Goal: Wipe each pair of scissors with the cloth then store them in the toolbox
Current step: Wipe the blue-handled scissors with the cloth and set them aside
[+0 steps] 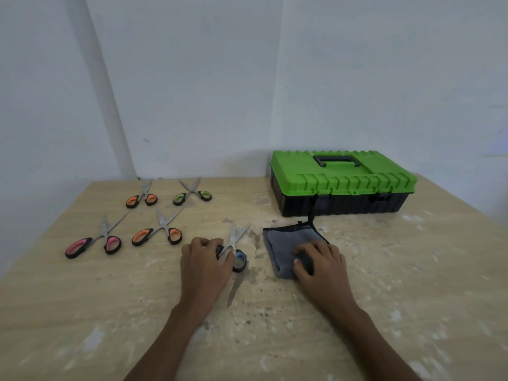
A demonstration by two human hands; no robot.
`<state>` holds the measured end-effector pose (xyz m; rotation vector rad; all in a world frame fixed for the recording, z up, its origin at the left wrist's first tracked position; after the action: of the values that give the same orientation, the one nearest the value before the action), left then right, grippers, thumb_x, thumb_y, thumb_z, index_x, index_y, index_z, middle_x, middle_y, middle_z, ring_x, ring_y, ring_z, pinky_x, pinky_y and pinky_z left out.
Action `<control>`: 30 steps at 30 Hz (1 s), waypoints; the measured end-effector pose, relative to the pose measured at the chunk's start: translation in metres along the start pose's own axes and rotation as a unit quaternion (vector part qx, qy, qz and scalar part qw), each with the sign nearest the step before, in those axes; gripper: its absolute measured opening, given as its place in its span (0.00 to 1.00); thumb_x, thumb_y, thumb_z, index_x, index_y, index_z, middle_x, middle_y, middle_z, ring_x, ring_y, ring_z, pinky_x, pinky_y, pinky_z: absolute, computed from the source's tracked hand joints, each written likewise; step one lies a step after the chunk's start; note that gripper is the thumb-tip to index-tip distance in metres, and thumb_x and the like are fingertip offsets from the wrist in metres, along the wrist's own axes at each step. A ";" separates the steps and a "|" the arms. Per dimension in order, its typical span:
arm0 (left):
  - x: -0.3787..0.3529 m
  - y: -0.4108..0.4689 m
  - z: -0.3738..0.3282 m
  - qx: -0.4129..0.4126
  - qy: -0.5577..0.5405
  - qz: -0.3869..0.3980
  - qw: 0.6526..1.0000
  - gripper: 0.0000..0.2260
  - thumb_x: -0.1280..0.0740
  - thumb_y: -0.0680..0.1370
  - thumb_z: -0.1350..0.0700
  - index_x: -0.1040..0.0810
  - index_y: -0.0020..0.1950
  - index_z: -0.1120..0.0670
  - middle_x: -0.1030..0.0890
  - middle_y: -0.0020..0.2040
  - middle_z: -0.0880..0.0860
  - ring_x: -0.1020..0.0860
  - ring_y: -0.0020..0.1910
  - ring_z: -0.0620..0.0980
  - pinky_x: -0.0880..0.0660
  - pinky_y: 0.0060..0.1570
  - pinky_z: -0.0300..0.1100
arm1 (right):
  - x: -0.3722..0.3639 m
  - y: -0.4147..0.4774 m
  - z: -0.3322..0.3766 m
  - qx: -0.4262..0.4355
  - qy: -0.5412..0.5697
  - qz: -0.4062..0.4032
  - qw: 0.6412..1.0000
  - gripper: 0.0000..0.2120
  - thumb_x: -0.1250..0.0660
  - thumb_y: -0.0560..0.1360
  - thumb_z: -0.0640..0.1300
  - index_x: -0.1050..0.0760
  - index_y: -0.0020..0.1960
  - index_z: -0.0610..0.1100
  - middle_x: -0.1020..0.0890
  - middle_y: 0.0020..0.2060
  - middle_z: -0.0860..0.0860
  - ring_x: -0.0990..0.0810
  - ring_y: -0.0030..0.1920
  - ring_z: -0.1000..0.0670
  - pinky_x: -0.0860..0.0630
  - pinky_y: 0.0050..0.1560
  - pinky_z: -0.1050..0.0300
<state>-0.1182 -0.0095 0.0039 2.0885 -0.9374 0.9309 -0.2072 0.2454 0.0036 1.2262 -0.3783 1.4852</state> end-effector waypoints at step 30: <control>-0.017 0.011 -0.008 0.088 -0.300 0.154 0.938 0.15 0.21 0.72 0.51 0.26 0.47 0.52 0.21 0.44 0.52 0.25 0.37 0.47 0.30 0.37 0.39 | 0.000 0.004 0.003 -0.010 0.022 0.003 1.000 0.05 0.32 0.77 0.51 0.23 0.54 0.57 0.26 0.56 0.57 0.33 0.60 0.50 0.40 0.56 0.54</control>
<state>-0.1374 -0.0035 -0.0025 2.4842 -1.5757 0.5290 -0.2092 0.2416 0.0065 1.1753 -0.3679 1.5074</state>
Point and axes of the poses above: each hand's wrist, its own y-axis towards the middle knuckle, its own x-axis out of the back of the hand, z = x × y, the point moved 9 cm from there along y, towards the middle knuckle
